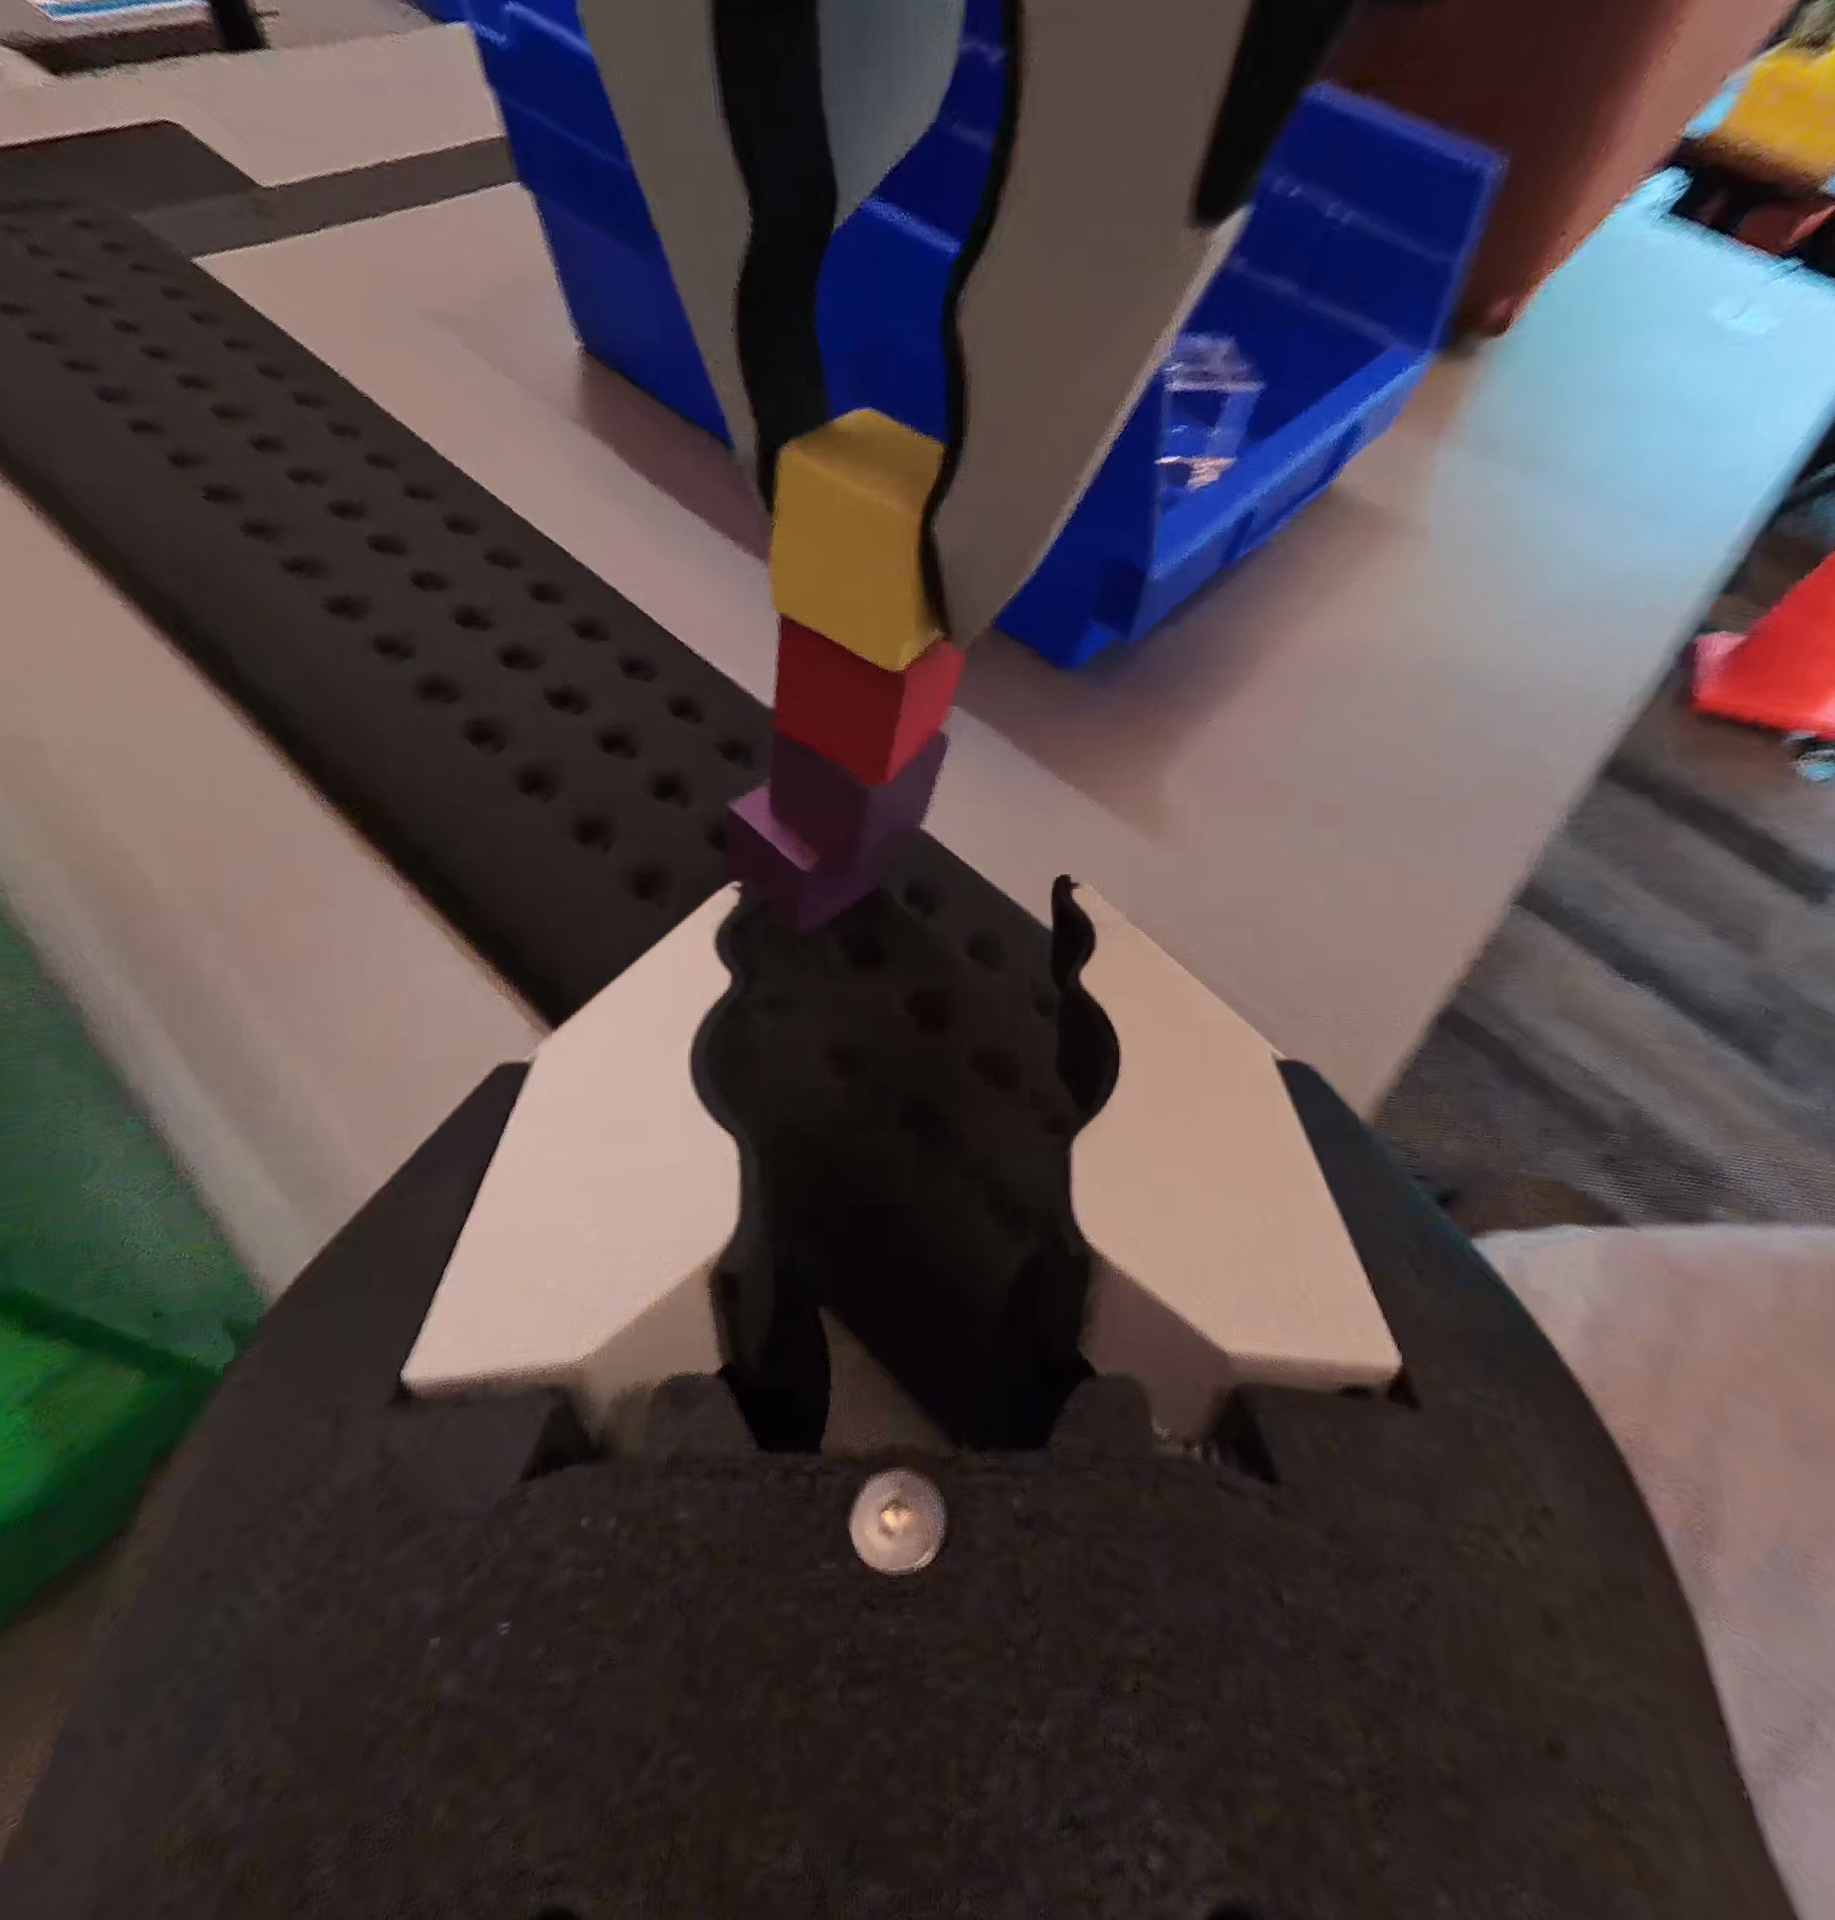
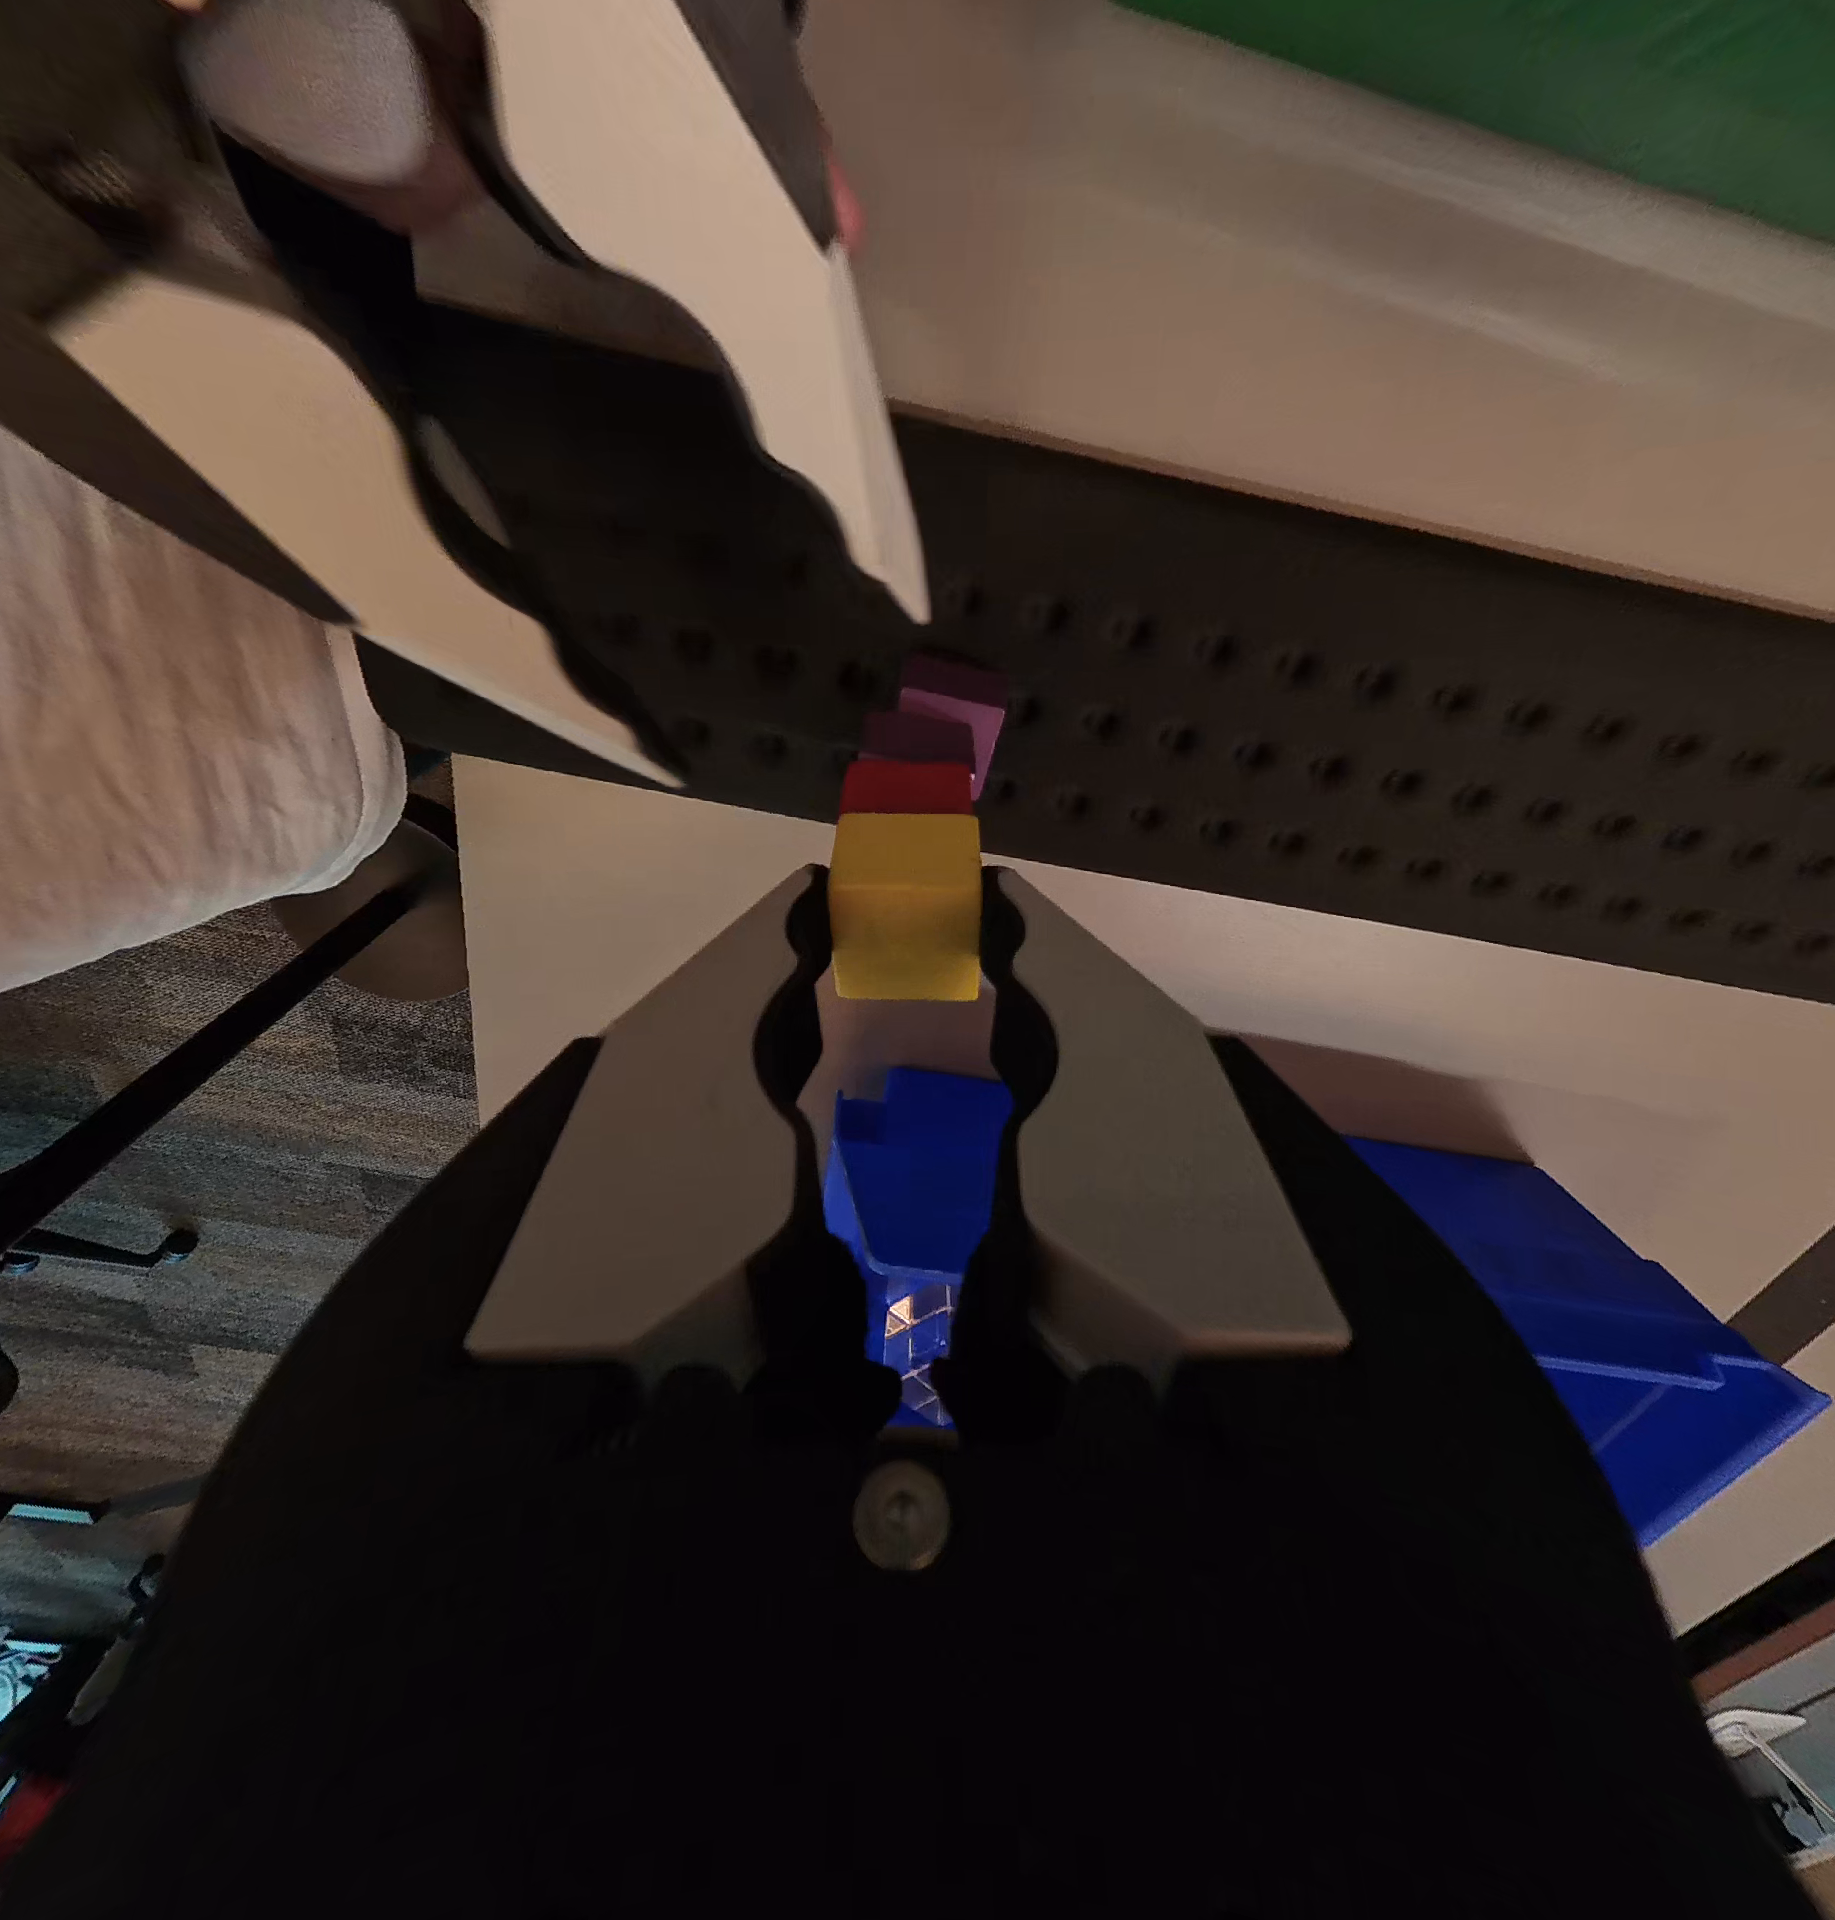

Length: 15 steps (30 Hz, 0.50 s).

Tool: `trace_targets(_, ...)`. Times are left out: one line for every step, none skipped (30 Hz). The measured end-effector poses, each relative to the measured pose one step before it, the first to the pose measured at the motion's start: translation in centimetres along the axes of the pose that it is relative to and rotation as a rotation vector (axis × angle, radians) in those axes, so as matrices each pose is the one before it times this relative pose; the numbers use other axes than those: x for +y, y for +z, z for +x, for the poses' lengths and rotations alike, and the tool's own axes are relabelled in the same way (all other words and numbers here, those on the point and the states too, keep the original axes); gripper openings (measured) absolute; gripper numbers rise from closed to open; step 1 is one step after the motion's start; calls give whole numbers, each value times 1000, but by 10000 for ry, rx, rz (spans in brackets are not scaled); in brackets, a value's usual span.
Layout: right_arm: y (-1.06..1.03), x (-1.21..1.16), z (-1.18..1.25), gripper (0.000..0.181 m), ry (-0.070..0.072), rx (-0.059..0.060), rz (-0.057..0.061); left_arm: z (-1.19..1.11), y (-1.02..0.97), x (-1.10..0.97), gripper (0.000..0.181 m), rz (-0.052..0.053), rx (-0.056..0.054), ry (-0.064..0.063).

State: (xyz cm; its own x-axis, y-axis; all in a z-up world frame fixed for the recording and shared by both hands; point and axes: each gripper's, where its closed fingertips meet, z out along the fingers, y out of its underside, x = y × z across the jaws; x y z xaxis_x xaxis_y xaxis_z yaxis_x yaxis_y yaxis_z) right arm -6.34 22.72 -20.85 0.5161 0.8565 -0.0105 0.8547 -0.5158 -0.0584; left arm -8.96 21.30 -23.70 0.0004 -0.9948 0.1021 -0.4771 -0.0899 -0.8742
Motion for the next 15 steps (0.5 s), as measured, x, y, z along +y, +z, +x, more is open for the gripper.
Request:
trace_targets(-1, 32, -19, 27, -1, -3, 1, -571, 861, 109, 59, -106, -401, 210)
trace_targets(14, 30, -9, 27, 3, 3, 8, -575, 759, 139, 59, -136, -363, 118)
trace_targets(0, 16, -17, 27, 12, 2, 18, -364, 593, 46, 59, -131, -187, 41)
trace_targets(-3, 25, -12, 27, 16, -3, 14, 59, 429, -71, 59, -62, 107, -15)
trace_targets(6, 27, -4, 27, 16, 2, 12, 301, 288, -162, 59, 13, 279, -61)
trace_targets(9, 9, -9, 27, 16, -3, 16, 295, 170, -206, 59, 70, 279, -39)
trace_targets(10, 28, -19, 27, 19, -10, 3, 94, 136, -202, 58, 91, 126, -21)
trace_targets(5, 34, -18, 27, 11, -3, -4, 24, 142, -99, 58, 25, 72, 54)
trace_targets(-7, 9, 2, 27, 3, 11, 6, -43, 125, -47, 58, -14, 27, 99)
trace_targets(3, -4, 5, 27, -6, 16, 4, -129, 61, -101, 58, 33, -56, 118)
trace_targets(10, -7, -20, 27, -15, 7, -2, -105, 4, -233, 58, 129, -60, 140)
trace_targets(-11, -16, -4, 27, -12, 8, -3, 11, 34, -253, 58, 156, -7, 163)
trace_targets(6, 6, 2, 27, -2, 10, -6, -63, 81, -137, 58, 49, -62, 165)
trace_targets(-6, 10, 10, 27, 13, -2, -9, -137, 110, -57, 58, -46, -118, 126)
trace_targets(8, 21, 2, 27, 17, -7, 0, -7, 102, -22, 57, -56, -26, 81)
